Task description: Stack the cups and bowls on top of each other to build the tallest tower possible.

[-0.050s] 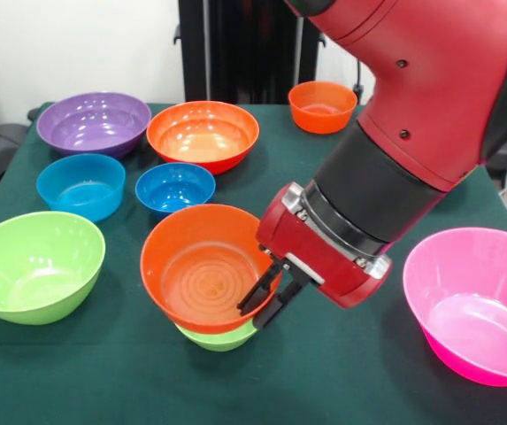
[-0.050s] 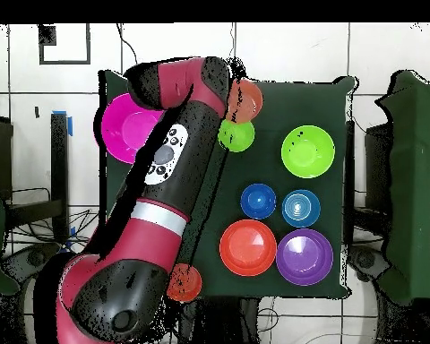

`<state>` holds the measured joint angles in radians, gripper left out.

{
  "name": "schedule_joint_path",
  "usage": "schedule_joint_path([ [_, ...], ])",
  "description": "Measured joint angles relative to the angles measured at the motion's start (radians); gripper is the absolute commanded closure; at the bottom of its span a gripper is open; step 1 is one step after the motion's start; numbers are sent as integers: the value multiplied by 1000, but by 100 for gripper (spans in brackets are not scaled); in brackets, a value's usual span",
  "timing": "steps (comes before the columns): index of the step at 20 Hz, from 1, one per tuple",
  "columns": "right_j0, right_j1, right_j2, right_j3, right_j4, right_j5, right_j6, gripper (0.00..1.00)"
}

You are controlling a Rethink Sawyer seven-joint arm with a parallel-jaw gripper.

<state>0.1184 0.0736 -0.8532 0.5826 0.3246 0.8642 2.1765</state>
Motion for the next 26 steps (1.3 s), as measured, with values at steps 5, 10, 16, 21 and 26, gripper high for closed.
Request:
schedule_joint_path([
  [5, 3, 4, -10, -11, 3, 0, 0, 100],
  [10, 6, 9, -14, -11, 3, 0, 0, 100],
  [16, 21, 13, -14, 6, 3, -4, 0, 100],
  [21, 55, 11, -14, 57, 3, -41, 0, 100],
  [26, 97, 10, -13, 118, 3, -98, 0, 100],
])
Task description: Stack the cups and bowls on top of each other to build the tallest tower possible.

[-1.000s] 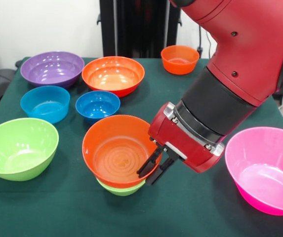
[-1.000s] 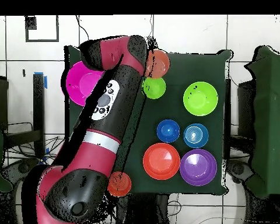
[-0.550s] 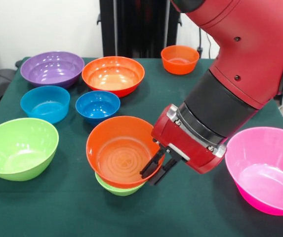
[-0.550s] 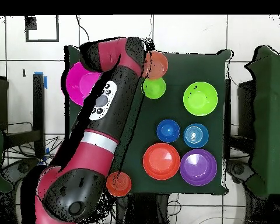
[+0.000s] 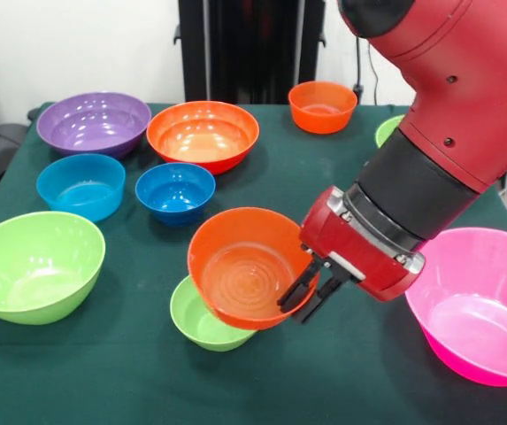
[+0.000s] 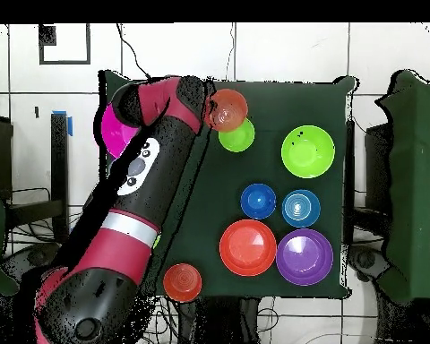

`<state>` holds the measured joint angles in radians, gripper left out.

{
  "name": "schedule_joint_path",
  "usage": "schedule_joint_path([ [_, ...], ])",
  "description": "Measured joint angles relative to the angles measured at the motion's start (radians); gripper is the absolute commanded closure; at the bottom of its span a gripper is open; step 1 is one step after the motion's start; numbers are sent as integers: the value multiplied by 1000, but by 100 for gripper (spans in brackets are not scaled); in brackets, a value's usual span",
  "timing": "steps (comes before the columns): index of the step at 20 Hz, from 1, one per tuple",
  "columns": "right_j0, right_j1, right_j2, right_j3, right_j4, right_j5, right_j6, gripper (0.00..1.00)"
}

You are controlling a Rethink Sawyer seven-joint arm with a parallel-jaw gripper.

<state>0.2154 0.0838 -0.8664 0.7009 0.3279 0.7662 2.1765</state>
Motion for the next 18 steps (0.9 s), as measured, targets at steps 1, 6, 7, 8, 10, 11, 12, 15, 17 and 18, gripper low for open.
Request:
schedule_joint_path([
  [1, 11, -1, 0, 18, 0, -15, 0, 100],
  [6, 35, -6, 4, 66, 0, -56, 0, 100],
  [7, 38, -8, 6, 74, 0, -62, 0, 100],
  [8, 43, -13, 8, 90, 0, -75, 0, 100],
  [10, 50, -30, 17, 132, 0, -114, 0, 100],
  [11, 51, -36, 20, 146, 0, -128, 0, 100],
  [12, 51, -43, 23, 160, 0, -142, 0, 100],
  [15, 51, -78, 39, 226, 0, -214, 0, 100],
  [17, 50, -92, 46, 252, -2, -244, 0, 100],
  [18, 48, -110, 56, 281, -8, -281, 0, 100],
])
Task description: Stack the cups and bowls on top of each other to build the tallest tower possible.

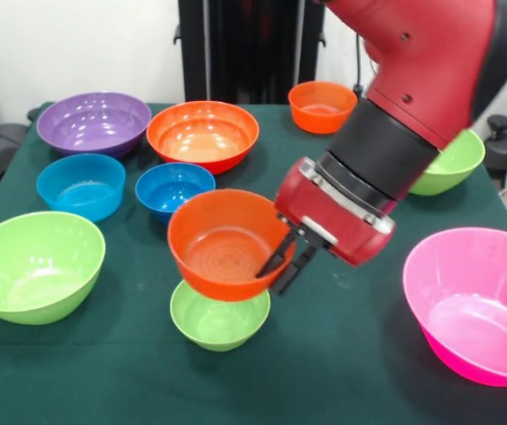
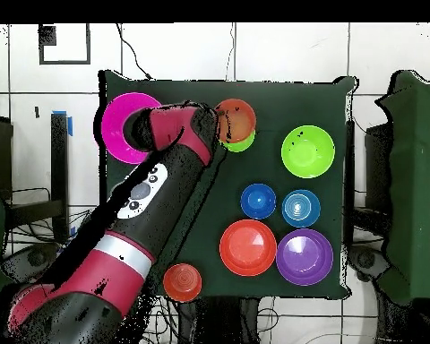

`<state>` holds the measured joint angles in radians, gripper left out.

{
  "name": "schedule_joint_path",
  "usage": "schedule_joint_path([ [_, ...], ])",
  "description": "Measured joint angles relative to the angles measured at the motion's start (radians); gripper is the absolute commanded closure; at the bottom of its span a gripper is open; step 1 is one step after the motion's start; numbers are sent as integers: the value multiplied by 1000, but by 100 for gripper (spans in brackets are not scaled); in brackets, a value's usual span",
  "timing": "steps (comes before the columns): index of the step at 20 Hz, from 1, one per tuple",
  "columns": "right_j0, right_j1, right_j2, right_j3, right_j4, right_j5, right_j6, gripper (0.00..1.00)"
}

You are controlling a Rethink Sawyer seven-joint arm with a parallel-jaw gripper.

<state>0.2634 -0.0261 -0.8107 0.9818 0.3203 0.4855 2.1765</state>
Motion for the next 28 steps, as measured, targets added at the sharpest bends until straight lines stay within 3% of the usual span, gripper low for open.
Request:
schedule_joint_path([
  [8, -29, -81, 45, 140, -50, -206, 0, 100],
  [11, -29, -78, 37, 157, -54, -232, 0, 100],
  [21, 19, 24, -46, 146, -31, -233, 0, 100],
  [28, 40, 120, -88, 115, 32, -214, 0, 100],
])
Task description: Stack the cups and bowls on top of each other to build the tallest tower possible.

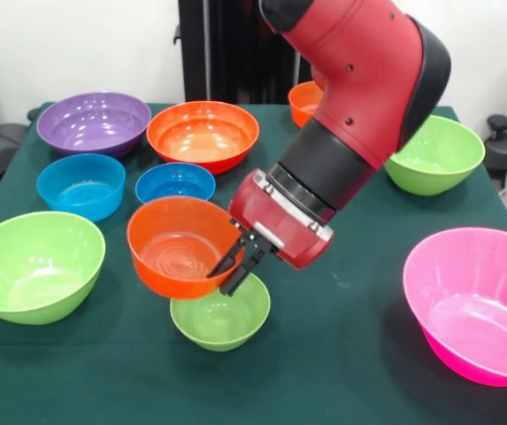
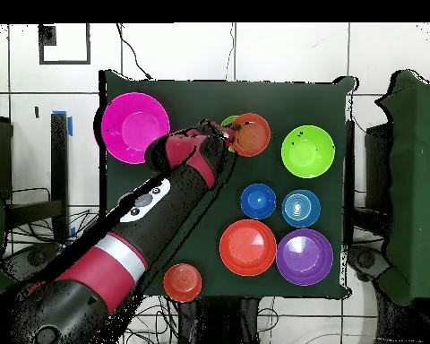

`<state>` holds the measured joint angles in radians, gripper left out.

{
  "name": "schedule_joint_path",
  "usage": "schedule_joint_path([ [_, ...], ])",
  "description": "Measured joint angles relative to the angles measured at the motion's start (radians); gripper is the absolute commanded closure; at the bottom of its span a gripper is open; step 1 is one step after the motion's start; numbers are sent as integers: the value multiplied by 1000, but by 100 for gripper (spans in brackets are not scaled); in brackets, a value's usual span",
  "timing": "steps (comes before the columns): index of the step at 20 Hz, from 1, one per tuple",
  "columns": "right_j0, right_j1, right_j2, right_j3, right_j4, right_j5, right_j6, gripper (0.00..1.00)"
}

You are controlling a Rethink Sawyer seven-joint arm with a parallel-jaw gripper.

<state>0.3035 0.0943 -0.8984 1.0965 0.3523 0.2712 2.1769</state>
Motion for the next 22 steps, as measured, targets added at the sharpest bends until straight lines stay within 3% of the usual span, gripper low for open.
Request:
schedule_joint_path([
  [8, 4, 57, -11, -23, 46, 23, 0, 100],
  [22, 0, 19, 9, -22, 55, 1, 0, 100],
])
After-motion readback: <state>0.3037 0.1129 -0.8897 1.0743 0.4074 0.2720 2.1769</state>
